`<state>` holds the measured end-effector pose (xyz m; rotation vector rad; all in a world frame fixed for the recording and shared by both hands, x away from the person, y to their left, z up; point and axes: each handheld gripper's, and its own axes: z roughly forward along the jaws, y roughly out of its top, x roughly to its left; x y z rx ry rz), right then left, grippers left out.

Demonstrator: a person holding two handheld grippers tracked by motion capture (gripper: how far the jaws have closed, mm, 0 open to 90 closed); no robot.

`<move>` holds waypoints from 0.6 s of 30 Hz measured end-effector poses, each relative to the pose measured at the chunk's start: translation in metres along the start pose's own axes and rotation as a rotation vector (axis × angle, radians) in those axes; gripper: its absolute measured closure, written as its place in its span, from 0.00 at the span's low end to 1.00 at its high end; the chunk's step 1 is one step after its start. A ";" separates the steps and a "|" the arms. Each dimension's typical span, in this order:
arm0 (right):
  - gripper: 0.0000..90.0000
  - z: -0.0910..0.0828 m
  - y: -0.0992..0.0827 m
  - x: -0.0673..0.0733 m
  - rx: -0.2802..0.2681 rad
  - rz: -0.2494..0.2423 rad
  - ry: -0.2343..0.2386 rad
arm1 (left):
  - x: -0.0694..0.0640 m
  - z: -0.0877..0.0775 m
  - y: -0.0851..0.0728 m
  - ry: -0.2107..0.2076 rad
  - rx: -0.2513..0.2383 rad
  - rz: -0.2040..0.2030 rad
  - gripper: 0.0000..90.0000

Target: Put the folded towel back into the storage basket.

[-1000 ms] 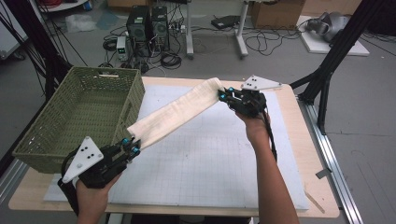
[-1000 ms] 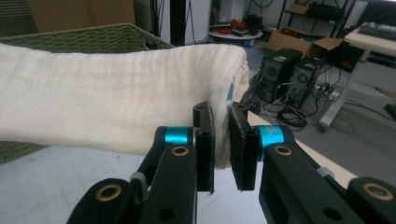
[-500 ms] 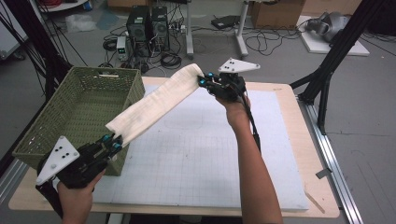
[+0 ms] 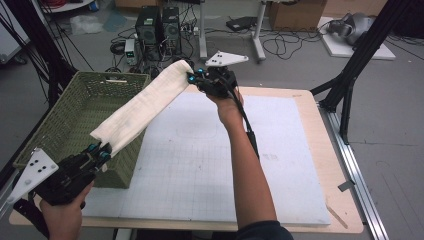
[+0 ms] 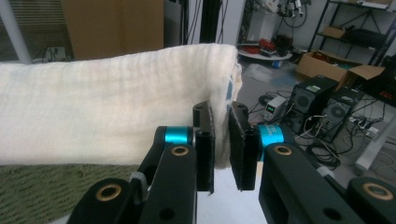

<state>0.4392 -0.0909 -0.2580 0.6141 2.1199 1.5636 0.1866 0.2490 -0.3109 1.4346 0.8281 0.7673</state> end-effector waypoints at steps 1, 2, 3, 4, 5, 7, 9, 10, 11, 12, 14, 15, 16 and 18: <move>0.91 0.004 0.001 0.001 -0.002 0.000 0.002 | 0.001 -0.001 0.000 0.004 -0.001 -0.001 0.92; 0.91 0.007 0.002 0.002 -0.001 0.002 0.004 | 0.002 -0.002 0.000 0.010 -0.001 0.000 0.92; 0.91 0.011 0.004 0.003 0.002 0.007 0.010 | 0.003 -0.003 0.000 0.016 -0.002 -0.003 0.92; 0.91 0.015 0.006 0.004 0.003 0.000 0.009 | 0.004 -0.005 0.000 0.021 -0.001 -0.002 0.92; 0.91 0.019 0.009 0.005 0.002 -0.006 0.015 | 0.005 -0.006 0.000 0.027 -0.003 -0.005 0.92; 0.91 0.026 0.013 0.008 -0.006 -0.010 0.020 | 0.009 -0.009 -0.001 0.036 -0.003 -0.010 0.92; 0.91 0.034 0.016 0.010 0.000 -0.017 0.025 | 0.011 -0.011 -0.001 0.046 -0.006 -0.016 0.92; 0.91 0.037 0.017 0.011 0.003 -0.018 0.025 | 0.013 -0.012 -0.001 0.052 -0.007 -0.017 0.92; 0.91 0.041 0.018 0.013 0.007 -0.016 0.028 | 0.014 -0.014 -0.001 0.057 -0.005 -0.014 0.92; 0.91 0.045 0.019 0.014 0.008 -0.018 0.033 | 0.015 -0.015 -0.001 0.064 -0.004 -0.013 0.92; 0.91 0.052 0.022 0.016 0.010 -0.023 0.038 | 0.018 -0.017 -0.002 0.074 -0.006 -0.016 0.92; 0.91 0.055 0.024 0.017 0.007 -0.023 0.043 | 0.019 -0.019 -0.002 0.083 -0.004 -0.013 0.92; 0.91 0.059 0.025 0.018 0.009 -0.022 0.046 | 0.021 -0.020 -0.002 0.091 -0.002 -0.014 0.92; 0.91 0.066 0.028 0.022 0.019 -0.024 0.050 | 0.025 -0.023 -0.003 0.105 -0.004 -0.020 0.92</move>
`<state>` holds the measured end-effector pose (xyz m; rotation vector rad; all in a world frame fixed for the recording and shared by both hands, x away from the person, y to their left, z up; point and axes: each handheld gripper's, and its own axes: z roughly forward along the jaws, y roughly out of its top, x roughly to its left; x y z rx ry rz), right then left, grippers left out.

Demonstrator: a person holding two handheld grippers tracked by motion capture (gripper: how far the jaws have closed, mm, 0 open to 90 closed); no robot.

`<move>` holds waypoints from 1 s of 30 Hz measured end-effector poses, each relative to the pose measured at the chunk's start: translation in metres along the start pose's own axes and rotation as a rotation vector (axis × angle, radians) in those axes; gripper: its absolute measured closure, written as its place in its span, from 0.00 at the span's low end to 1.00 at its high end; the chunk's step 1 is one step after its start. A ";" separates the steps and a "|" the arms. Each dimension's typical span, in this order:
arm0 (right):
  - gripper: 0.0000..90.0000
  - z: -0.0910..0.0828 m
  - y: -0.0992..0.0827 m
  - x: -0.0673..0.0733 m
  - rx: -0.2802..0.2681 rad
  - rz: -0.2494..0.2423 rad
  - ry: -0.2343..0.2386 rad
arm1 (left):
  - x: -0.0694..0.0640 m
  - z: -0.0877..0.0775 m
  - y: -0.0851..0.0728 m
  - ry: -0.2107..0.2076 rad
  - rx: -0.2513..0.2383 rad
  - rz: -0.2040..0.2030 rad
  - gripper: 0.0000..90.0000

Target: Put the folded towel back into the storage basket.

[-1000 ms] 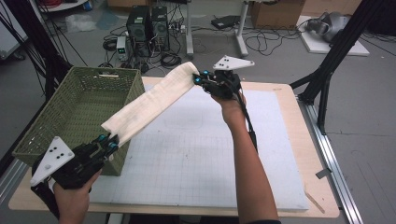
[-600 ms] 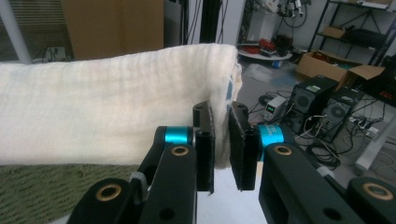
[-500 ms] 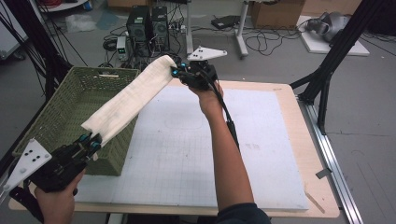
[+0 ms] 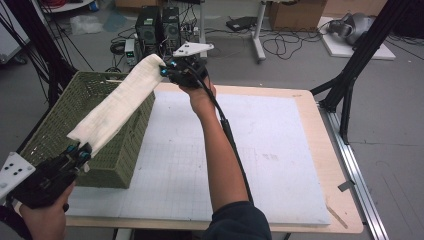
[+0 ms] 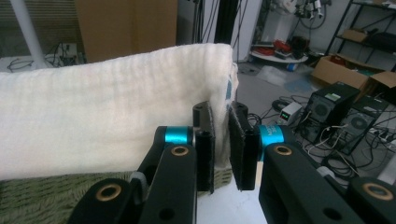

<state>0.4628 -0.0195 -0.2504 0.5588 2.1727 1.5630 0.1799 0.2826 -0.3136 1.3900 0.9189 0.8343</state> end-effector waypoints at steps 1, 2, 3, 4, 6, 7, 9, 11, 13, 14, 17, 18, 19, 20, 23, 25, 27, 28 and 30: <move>0.91 0.004 0.001 0.001 -0.002 -0.010 0.003 | 0.002 -0.001 0.000 0.008 0.000 -0.003 0.92; 0.91 0.008 0.003 0.003 0.003 -0.009 0.007 | 0.005 -0.003 -0.001 0.016 0.001 -0.005 0.92; 0.91 0.013 0.005 0.004 0.005 -0.010 0.011 | 0.007 -0.004 -0.001 0.024 0.000 -0.009 0.92; 0.91 0.017 0.006 0.006 0.001 -0.018 0.014 | 0.010 -0.006 -0.001 0.031 -0.001 -0.013 0.92; 0.91 0.026 0.008 0.009 0.002 -0.015 0.020 | 0.014 -0.009 -0.001 0.047 -0.004 -0.017 0.92; 0.91 0.030 0.008 0.010 0.006 -0.015 0.022 | 0.015 -0.010 -0.001 0.053 -0.002 -0.015 0.92; 0.91 0.040 0.008 0.013 0.018 -0.016 0.028 | 0.018 -0.012 -0.002 0.066 0.000 -0.016 0.92; 0.91 0.049 0.008 0.016 0.022 -0.016 0.031 | 0.020 -0.014 -0.004 0.078 0.009 -0.011 0.92; 0.91 0.055 0.008 0.019 0.027 -0.011 0.034 | 0.022 -0.015 -0.005 0.088 0.012 -0.012 0.92; 0.91 0.059 0.008 0.020 0.026 -0.015 0.035 | 0.024 -0.016 -0.005 0.096 0.014 -0.014 0.92; 0.91 0.068 0.010 0.024 0.026 -0.019 0.040 | 0.029 -0.019 -0.007 0.112 0.016 -0.021 0.92; 0.91 0.071 0.011 0.025 0.028 -0.021 0.042 | 0.030 -0.020 -0.007 0.116 0.021 -0.021 0.92; 0.91 0.074 0.011 0.027 0.032 -0.018 0.042 | 0.032 -0.021 -0.008 0.120 0.020 -0.024 0.92; 0.91 0.077 0.012 0.028 0.036 -0.019 0.041 | 0.033 -0.022 -0.008 0.124 0.021 -0.028 0.92; 0.91 0.086 0.012 0.032 0.043 -0.027 0.043 | 0.037 -0.024 -0.010 0.139 0.032 -0.034 0.92; 0.91 0.092 0.014 0.034 0.051 -0.028 0.046 | 0.040 -0.025 -0.011 0.147 0.039 -0.040 0.92; 0.91 0.099 0.016 0.037 0.057 -0.033 0.045 | 0.043 -0.025 -0.012 0.161 0.049 -0.047 0.92; 0.91 0.102 0.017 0.039 0.062 -0.033 0.043 | 0.044 -0.025 -0.013 0.169 0.058 -0.056 0.92; 0.91 0.109 0.018 0.042 0.070 -0.043 0.039 | 0.048 -0.024 -0.016 0.191 0.091 -0.078 0.92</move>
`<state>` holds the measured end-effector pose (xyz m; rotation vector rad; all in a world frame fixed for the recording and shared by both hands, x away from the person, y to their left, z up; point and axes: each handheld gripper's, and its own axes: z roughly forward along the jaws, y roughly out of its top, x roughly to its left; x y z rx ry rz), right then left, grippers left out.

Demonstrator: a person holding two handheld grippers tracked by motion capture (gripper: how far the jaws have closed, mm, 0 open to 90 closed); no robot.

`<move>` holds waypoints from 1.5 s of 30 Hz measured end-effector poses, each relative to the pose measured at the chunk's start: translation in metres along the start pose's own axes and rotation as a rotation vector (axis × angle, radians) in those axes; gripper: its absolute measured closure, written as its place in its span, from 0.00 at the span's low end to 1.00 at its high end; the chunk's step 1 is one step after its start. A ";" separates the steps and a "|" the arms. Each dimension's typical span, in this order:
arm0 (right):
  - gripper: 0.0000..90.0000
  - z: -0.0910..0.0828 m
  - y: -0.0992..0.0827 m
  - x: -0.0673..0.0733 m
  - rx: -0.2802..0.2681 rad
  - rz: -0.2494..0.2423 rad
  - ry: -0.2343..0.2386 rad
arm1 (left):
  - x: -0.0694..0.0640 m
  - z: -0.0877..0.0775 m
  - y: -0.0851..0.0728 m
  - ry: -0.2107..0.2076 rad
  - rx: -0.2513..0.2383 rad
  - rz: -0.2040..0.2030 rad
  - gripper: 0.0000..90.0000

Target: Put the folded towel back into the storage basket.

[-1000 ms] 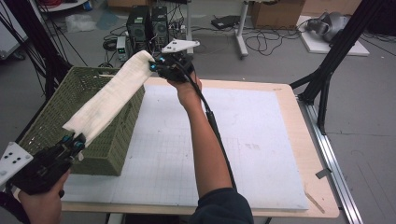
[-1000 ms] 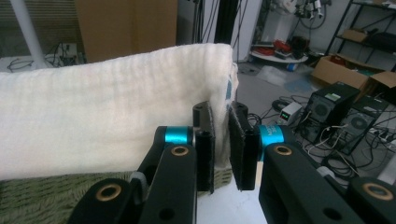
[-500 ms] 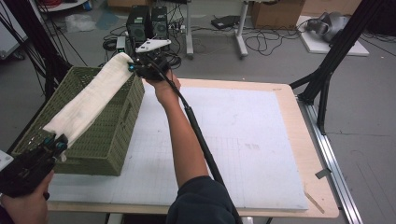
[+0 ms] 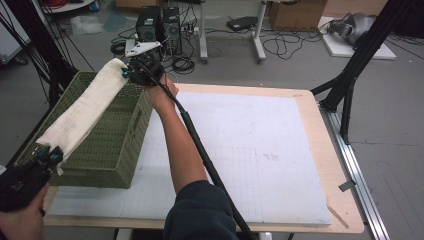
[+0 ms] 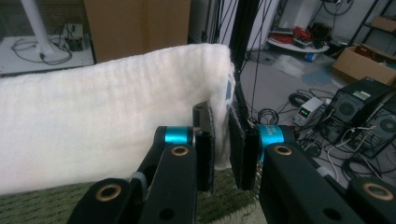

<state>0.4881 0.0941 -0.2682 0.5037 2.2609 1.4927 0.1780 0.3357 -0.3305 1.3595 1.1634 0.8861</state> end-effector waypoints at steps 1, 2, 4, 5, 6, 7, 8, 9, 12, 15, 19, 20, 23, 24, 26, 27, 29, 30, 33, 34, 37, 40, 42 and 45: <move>0.91 0.003 0.000 0.001 0.010 0.003 -0.005 | 0.002 0.001 -0.001 0.010 0.010 -0.008 0.92; 0.91 0.007 -0.001 0.003 0.020 0.002 -0.010 | 0.003 0.002 -0.003 0.019 0.017 -0.014 0.92; 0.91 0.014 -0.002 0.004 0.033 -0.001 -0.010 | 0.004 0.004 -0.005 0.049 0.041 -0.005 0.92; 0.91 0.017 -0.004 0.005 0.039 0.004 -0.011 | 0.005 0.005 -0.006 0.059 0.048 -0.002 0.92; 0.91 0.020 -0.005 0.006 0.044 0.006 -0.011 | 0.006 0.006 -0.007 0.066 0.056 0.001 0.92; 0.91 0.022 -0.007 0.007 0.047 0.009 -0.014 | 0.007 0.007 -0.008 0.073 0.061 0.005 0.92; 0.91 0.025 -0.008 0.007 0.046 0.012 -0.013 | 0.008 0.008 -0.009 0.084 0.065 0.005 0.92; 0.91 0.027 -0.008 0.008 0.047 0.012 -0.014 | 0.009 0.008 -0.009 0.089 0.065 0.001 0.92; 0.91 0.032 -0.010 0.009 0.059 0.017 -0.019 | 0.010 0.011 -0.009 0.101 0.077 0.010 0.91; 0.86 0.036 -0.012 0.010 0.060 0.039 -0.030 | 0.011 0.015 -0.010 0.130 0.098 0.034 0.81; 0.70 0.039 -0.015 0.012 0.090 0.044 -0.040 | 0.013 0.013 -0.006 0.141 0.084 0.017 0.52; 0.70 0.037 -0.015 0.012 0.087 0.047 -0.039 | 0.012 0.011 -0.004 0.140 0.081 0.018 0.50; 0.70 0.032 -0.015 0.011 0.084 0.051 -0.026 | 0.010 0.010 -0.002 0.135 0.066 0.016 0.50; 0.70 0.031 -0.014 0.011 0.079 0.053 -0.018 | 0.010 0.009 -0.002 0.134 0.061 0.014 0.49; 0.67 0.028 -0.014 0.011 0.069 0.058 0.018 | 0.010 0.009 -0.002 0.123 0.049 0.000 0.45; 0.65 0.027 -0.014 0.011 0.068 0.058 0.024 | 0.011 0.009 -0.002 0.108 0.039 -0.012 0.43; 0.60 0.026 -0.014 0.013 0.074 0.059 0.052 | 0.013 0.009 -0.002 0.086 0.020 -0.053 0.35; 0.58 0.025 -0.014 0.013 0.076 0.063 0.067 | 0.014 0.009 -0.002 0.066 0.008 -0.080 0.31; 0.49 0.021 -0.016 0.015 0.086 0.079 0.116 | 0.014 0.010 -0.002 0.051 -0.003 -0.110 0.22; 0.46 0.019 -0.016 0.016 0.092 0.080 0.131 | 0.014 0.010 -0.002 0.048 0.002 -0.104 0.18; 0.30 0.013 -0.018 0.016 0.101 0.097 0.146 | 0.012 0.011 -0.002 0.016 0.009 -0.103 0.19; 0.23 0.002 -0.018 0.016 0.098 0.095 0.128 | 0.007 0.013 -0.001 -0.008 0.007 -0.098 0.19; 0.23 -0.007 -0.018 0.013 0.087 0.093 0.129 | 0.004 0.014 0.000 -0.032 0.002 -0.089 0.19; 0.22 -0.021 -0.017 0.010 0.074 0.089 0.122 | -0.001 0.016 0.001 -0.064 -0.002 -0.081 0.19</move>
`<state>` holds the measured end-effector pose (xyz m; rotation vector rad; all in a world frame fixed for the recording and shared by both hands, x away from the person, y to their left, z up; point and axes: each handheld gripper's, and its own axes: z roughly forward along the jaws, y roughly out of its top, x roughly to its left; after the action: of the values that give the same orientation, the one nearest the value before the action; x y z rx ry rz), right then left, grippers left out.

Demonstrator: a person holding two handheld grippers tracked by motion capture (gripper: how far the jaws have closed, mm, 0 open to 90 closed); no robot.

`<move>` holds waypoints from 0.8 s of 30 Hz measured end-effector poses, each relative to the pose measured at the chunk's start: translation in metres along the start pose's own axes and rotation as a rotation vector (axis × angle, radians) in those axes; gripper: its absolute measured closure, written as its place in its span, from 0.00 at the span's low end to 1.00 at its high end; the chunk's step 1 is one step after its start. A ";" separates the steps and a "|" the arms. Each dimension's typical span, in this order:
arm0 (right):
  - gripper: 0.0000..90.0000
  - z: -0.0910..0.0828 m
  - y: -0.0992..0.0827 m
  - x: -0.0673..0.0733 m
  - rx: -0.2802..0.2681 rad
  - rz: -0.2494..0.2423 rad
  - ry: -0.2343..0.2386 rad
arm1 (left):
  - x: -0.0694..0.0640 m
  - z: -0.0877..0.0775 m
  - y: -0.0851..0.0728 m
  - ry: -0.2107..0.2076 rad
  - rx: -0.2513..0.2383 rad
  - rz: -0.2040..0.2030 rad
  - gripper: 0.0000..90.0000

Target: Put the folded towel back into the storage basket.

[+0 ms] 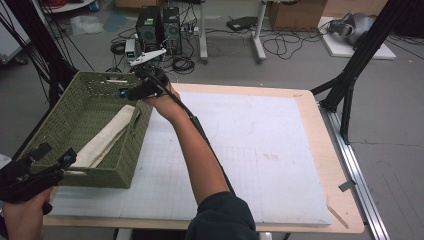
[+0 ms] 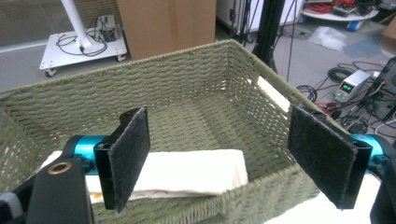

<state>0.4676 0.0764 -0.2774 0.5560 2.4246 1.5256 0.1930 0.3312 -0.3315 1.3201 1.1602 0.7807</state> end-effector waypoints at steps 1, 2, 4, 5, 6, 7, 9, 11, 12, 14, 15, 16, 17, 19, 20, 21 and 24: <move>0.21 -0.004 0.000 0.000 0.003 -0.005 -0.001 | -0.001 0.001 0.000 -0.014 -0.005 0.000 0.19; 0.20 -0.009 0.001 0.000 0.006 -0.007 -0.003 | -0.003 0.001 0.000 -0.027 -0.009 -0.004 0.19; 0.20 -0.017 0.001 0.000 0.005 -0.010 -0.010 | -0.005 0.003 0.000 -0.054 -0.013 -0.012 0.19; 0.20 -0.020 0.001 0.001 0.002 -0.010 -0.010 | -0.007 0.005 0.000 -0.080 -0.012 -0.015 0.19; 0.20 -0.023 0.001 0.000 -0.002 -0.014 -0.007 | -0.008 0.006 0.000 -0.101 -0.009 -0.013 0.19; 0.20 -0.026 0.001 0.001 -0.007 -0.015 -0.011 | -0.010 0.008 0.000 -0.114 -0.011 -0.010 0.19; 0.20 -0.033 -0.002 0.000 -0.015 -0.010 -0.005 | -0.014 0.010 0.000 -0.129 -0.011 0.015 0.19; 0.20 -0.038 -0.004 -0.001 -0.010 -0.007 -0.004 | -0.018 0.012 0.000 -0.132 -0.008 0.044 0.19; 0.20 -0.041 -0.006 -0.001 -0.002 -0.006 -0.010 | -0.019 0.013 0.000 -0.133 -0.007 0.055 0.19; 0.20 -0.047 -0.008 -0.001 -0.014 -0.013 -0.005 | -0.021 0.014 0.000 -0.136 -0.011 0.064 0.20; 0.20 -0.050 -0.009 -0.001 -0.015 -0.012 -0.007 | -0.023 0.015 0.000 -0.139 -0.011 0.068 0.20; 0.20 -0.053 -0.011 -0.001 -0.012 -0.009 -0.007 | -0.024 0.016 -0.001 -0.138 -0.010 0.073 0.20; 0.20 -0.057 -0.013 -0.002 -0.013 -0.014 -0.007 | -0.025 0.017 -0.001 -0.137 -0.010 0.079 0.20; 0.20 -0.066 -0.016 -0.001 -0.024 -0.016 -0.001 | -0.028 0.019 -0.001 -0.144 -0.009 0.081 0.20; 0.20 -0.070 -0.018 -0.002 -0.032 -0.018 -0.004 | -0.029 0.020 -0.001 -0.153 -0.005 0.079 0.20; 0.20 -0.075 -0.020 -0.002 -0.034 -0.020 -0.007 | -0.031 0.021 -0.001 -0.159 0.000 0.074 0.20; 0.20 -0.085 -0.026 -0.004 -0.025 -0.024 -0.021 | -0.035 0.024 -0.001 -0.179 0.009 0.063 0.20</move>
<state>0.4340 -0.0050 -0.2642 0.5342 2.3846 1.5304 0.2055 0.2904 -0.3291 1.4097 0.9851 0.6875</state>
